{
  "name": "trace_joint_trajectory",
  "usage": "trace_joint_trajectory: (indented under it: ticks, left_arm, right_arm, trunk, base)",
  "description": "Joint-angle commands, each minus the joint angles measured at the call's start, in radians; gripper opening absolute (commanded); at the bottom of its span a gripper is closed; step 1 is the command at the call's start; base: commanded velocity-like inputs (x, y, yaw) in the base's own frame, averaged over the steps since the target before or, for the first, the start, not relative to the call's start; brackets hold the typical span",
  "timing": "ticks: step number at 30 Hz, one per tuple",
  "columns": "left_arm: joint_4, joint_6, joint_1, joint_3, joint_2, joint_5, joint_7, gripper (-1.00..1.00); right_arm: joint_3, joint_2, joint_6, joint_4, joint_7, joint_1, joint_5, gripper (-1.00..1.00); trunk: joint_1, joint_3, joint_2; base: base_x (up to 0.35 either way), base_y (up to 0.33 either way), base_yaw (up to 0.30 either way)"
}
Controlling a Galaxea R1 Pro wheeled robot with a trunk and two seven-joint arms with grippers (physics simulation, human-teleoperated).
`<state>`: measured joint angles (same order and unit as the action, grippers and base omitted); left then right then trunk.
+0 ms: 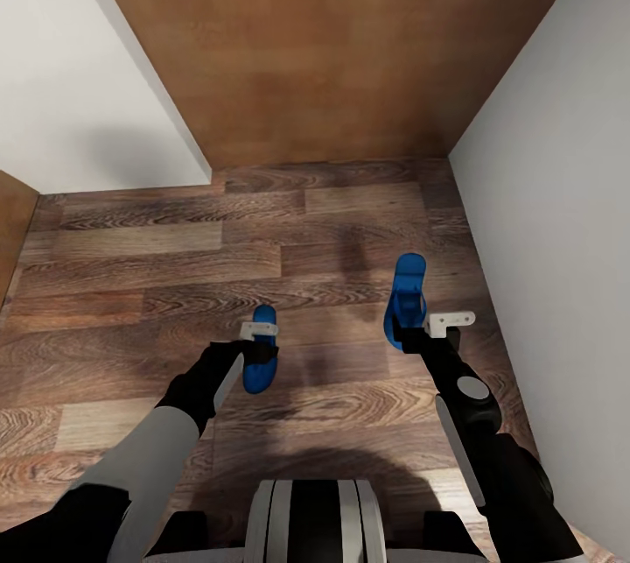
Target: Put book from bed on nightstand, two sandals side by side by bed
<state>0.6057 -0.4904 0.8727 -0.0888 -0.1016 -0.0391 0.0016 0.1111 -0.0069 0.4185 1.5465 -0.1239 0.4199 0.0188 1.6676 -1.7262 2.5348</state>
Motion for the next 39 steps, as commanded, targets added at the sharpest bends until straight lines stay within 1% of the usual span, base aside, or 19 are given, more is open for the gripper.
trace_joint_trajectory:
  ticks: [1,6,9,10,13,17,28,37,39]
  left_arm:
    - [0.002,-0.005,0.0,-0.002,0.0,-0.004,0.0,1.0]
    - [0.002,-0.005,0.0,-0.002,0.0,-0.004,0.0,1.0]
    - [0.002,-0.005,0.0,-0.001,0.0,-0.004,0.0,1.0]
    - [0.003,-0.004,0.0,-0.001,0.0,-0.004,-0.001,-1.0]
    - [0.003,0.021,0.0,0.0,0.0,-0.004,0.0,-1.0]
    - [0.002,0.033,-0.001,0.0,0.0,-0.004,0.0,-1.0]
    - [0.003,0.035,-0.001,0.0,0.001,-0.004,0.001,-1.0]
    - [0.003,0.035,-0.001,0.0,0.001,-0.004,0.002,-1.0]
    - [0.003,0.035,-0.001,-0.001,0.001,-0.004,0.003,-1.0]
  right_arm:
    - [0.002,-0.001,0.006,0.001,-0.005,0.0,0.001,-1.0]
    - [0.002,-0.001,0.006,0.001,-0.006,0.0,0.001,-1.0]
    - [0.002,-0.001,0.006,0.001,-0.006,0.0,0.001,-1.0]
    - [0.002,-0.001,0.006,0.001,-0.006,0.0,0.001,-1.0]
    - [0.002,-0.001,0.006,0.001,-0.006,0.0,0.001,-1.0]
    - [0.002,-0.001,0.006,0.001,-0.006,0.0,0.001,-1.0]
    - [0.002,-0.001,0.007,0.0,-0.006,0.0,0.001,-1.0]
    - [0.002,0.0,0.027,-0.002,-0.006,0.0,0.001,-1.0]
    - [0.002,0.0,0.028,-0.002,-0.006,0.0,0.001,-1.0]
  trunk:
    - [0.0,-0.004,0.0]
    - [0.003,-0.024,0.002]
    - [0.003,-0.024,0.002]
    - [0.003,-0.024,0.002]
    - [0.003,-0.024,0.002]
    - [0.003,-0.024,0.002]
    - [0.003,-0.024,0.002]
    - [0.003,-0.024,0.002]
    - [0.002,-0.016,0.001]
  base:
    - [0.0,0.0,0.0]
    - [0.0,0.0,0.0]
    - [0.0,0.0,0.0]
    - [0.0,0.0,0.0]
    - [0.0,0.0,0.0]
    - [0.0,0.0,0.0]
    - [0.0,0.0,0.0]
    - [0.0,0.0,0.0]
    - [0.0,0.0,0.0]
